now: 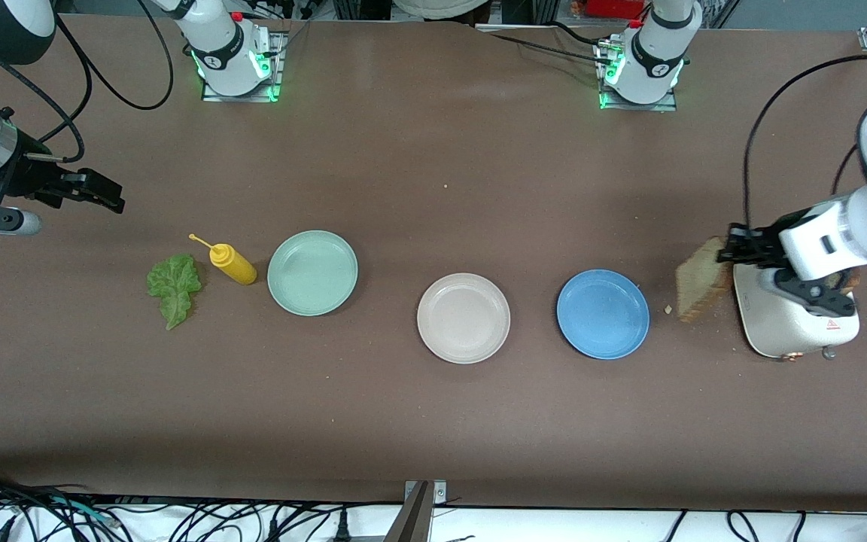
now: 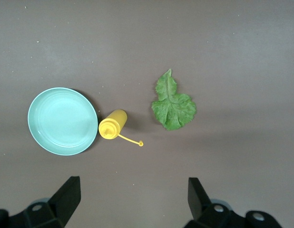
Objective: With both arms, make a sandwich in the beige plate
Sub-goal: 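Lift the bread slice with the left gripper and carry it to the beige plate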
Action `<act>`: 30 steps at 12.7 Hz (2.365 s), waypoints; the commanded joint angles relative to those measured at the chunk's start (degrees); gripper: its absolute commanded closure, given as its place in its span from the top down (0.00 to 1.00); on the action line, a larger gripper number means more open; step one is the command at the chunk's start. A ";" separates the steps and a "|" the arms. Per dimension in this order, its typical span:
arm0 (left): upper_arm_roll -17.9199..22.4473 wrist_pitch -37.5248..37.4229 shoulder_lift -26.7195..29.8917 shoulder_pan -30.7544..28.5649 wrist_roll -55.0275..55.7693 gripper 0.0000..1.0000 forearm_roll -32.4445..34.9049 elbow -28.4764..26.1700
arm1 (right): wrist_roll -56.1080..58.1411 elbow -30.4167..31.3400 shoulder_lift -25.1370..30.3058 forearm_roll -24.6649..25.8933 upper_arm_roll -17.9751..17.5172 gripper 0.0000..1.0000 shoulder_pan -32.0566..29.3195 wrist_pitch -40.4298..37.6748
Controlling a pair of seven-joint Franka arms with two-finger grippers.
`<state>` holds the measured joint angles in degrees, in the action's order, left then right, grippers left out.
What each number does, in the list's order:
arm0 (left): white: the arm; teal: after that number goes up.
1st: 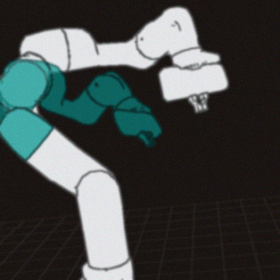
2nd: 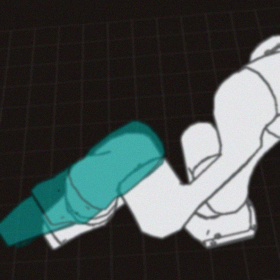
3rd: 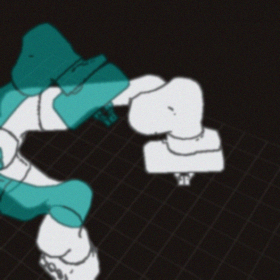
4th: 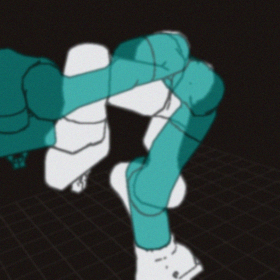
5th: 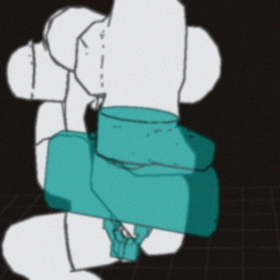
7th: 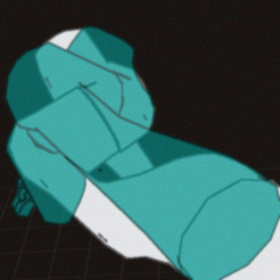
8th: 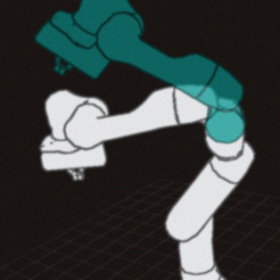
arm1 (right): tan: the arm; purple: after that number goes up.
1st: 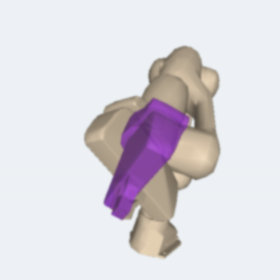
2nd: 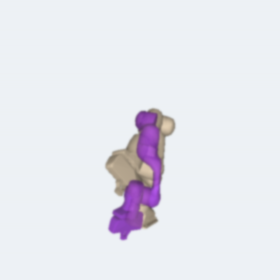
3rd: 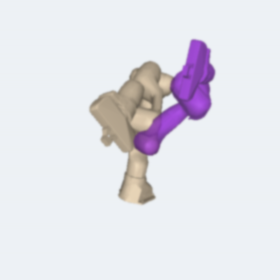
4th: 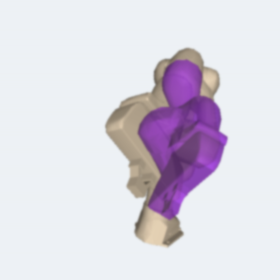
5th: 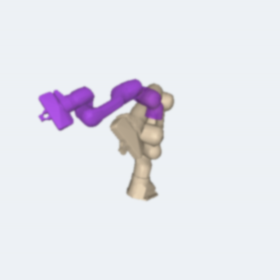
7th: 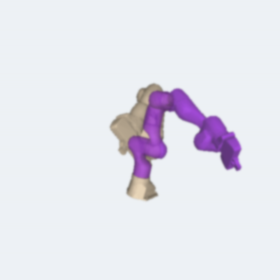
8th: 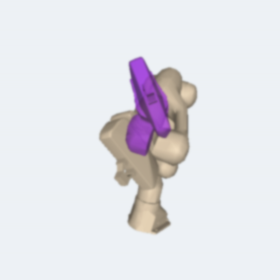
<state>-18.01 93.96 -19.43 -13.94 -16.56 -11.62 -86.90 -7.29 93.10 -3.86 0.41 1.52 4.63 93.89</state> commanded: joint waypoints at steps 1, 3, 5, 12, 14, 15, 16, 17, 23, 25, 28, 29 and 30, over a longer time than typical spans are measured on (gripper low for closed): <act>0.17 0.08 -4.90 3.65 -0.75 0.00 -7.86 1.56 | 0.70 0.15 0.26 -0.58 0.06 1.00 0.02 0.33; 0.17 3.85 -9.03 5.50 -1.71 0.00 -14.62 1.65 | 0.70 0.15 0.26 -0.58 0.06 1.00 0.02 0.33; 0.17 6.92 -11.93 8.39 -1.63 0.00 -22.18 1.73 | 0.70 0.15 0.17 -0.58 0.06 1.00 0.02 0.33; 0.17 16.07 -22.21 16.05 -5.04 0.00 -40.38 2.08 | 0.70 0.15 0.17 -0.58 0.06 1.00 0.02 0.51; 0.17 17.83 -24.94 16.58 -10.82 0.00 -44.35 2.08 | 0.79 0.15 0.08 -0.58 0.06 1.00 0.02 0.51; 0.26 19.06 -25.91 16.58 -12.77 0.00 -44.88 2.08 | 0.70 0.15 0.00 -0.58 0.06 1.00 0.02 0.51; 0.17 20.12 -26.70 16.58 -14.79 0.00 -45.06 2.43 | 0.70 0.15 0.08 -0.58 0.06 1.00 0.02 0.42; 0.26 20.56 -27.84 16.49 -16.55 0.00 -45.33 4.26 | 0.79 0.15 0.00 -0.58 0.06 1.00 0.02 0.51; 0.26 20.92 -32.68 17.63 -23.42 0.00 -51.22 5.95 | 0.79 0.15 0.08 -0.58 0.06 1.00 0.02 0.51; 0.26 20.92 -33.13 17.72 -23.69 0.46 -51.13 5.95 | 0.70 0.15 0.00 -0.58 0.06 1.00 0.02 0.51; 0.61 20.83 -32.87 17.64 -28.85 1.00 -50.43 5.95 | 0.79 0.15 0.00 -0.58 0.06 1.00 0.02 0.51; 0.87 20.92 -32.78 17.29 -30.09 1.00 -50.34 5.78 | 0.70 0.15 0.00 -0.58 0.06 1.00 0.02 0.51; 1.74 20.92 -32.43 17.20 -30.63 1.00 -49.03 5.78 | 0.70 0.15 0.00 -0.58 0.06 1.00 0.02 0.59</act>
<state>-17.47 114.89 -51.71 3.19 -44.22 -60.63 -82.16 -7.29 93.15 -4.01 0.38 1.52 4.63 94.04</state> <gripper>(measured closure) 0.423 0.000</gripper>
